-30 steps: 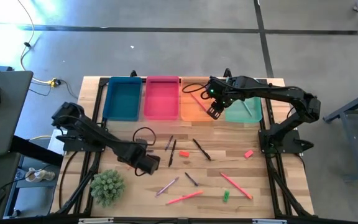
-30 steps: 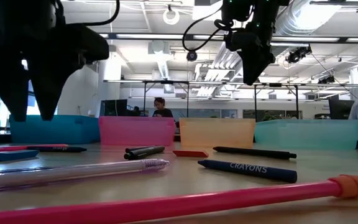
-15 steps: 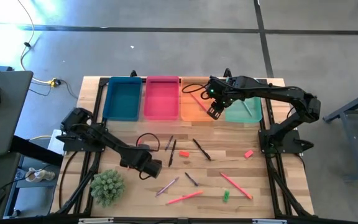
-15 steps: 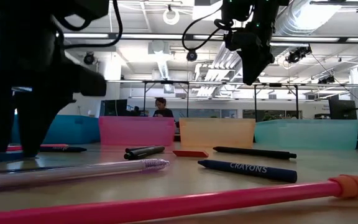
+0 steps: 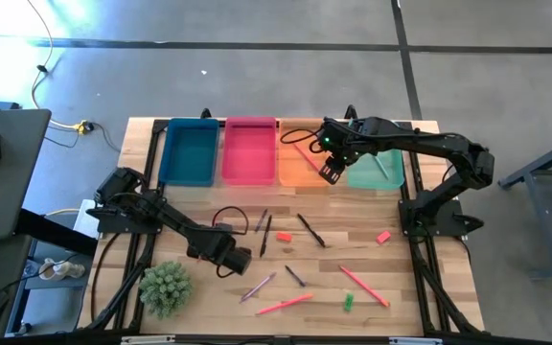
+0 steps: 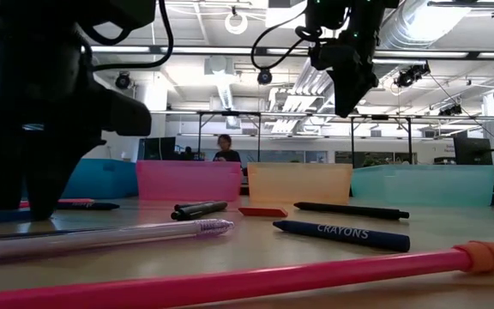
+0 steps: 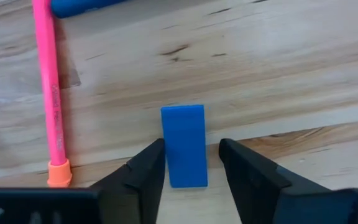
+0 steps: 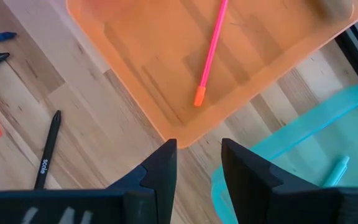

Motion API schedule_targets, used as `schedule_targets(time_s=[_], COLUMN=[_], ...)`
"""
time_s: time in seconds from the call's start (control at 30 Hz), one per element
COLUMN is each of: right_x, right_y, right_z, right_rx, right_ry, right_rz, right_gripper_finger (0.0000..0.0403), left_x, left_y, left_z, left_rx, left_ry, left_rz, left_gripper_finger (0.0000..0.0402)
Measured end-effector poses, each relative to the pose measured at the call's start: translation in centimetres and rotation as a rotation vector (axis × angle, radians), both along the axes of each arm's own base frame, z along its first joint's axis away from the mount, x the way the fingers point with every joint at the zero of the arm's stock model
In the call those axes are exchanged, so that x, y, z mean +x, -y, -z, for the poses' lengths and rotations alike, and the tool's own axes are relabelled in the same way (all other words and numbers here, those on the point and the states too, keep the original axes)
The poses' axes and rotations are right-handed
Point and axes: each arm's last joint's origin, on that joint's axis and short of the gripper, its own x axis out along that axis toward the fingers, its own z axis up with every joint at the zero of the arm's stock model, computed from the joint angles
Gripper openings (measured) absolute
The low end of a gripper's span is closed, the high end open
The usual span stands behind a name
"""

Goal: Sort crayons/erasers/pens/pencils in bins
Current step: Put the blue eraser into the pink bin

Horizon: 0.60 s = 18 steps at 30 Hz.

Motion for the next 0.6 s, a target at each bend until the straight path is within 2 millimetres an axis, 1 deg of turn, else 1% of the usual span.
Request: schedule_targets(time_s=[0.17, 0.33, 0.43, 0.6], right_x=[-0.01, -0.04, -0.11, -0.25], right_y=[0.00, -0.01, -0.03, -0.07], right_z=[0.00, 0.01, 0.04, 0.08], right_rx=[-0.001, -0.012, -0.013, -0.013], right_ry=[-0.002, -0.015, -0.025, -0.045], right_rz=[-0.004, -0.052, -0.064, -0.089], right_gripper_finger=[0.0117, 0.0117, 0.0117, 0.0117], left_x=[0.07, 0.06, 0.04, -0.05], left_y=[0.01, 0.00, 0.07, 0.20], left_z=[0.05, 0.05, 0.03, -0.49], left_rx=[0.011, 0.012, 0.008, -0.011], left_ry=[0.009, 0.009, 0.008, 0.029], left_rz=[0.020, 0.042, 0.043, 0.052], left_gripper_finger=[0.0099, 0.0063, 0.0053, 0.0054])
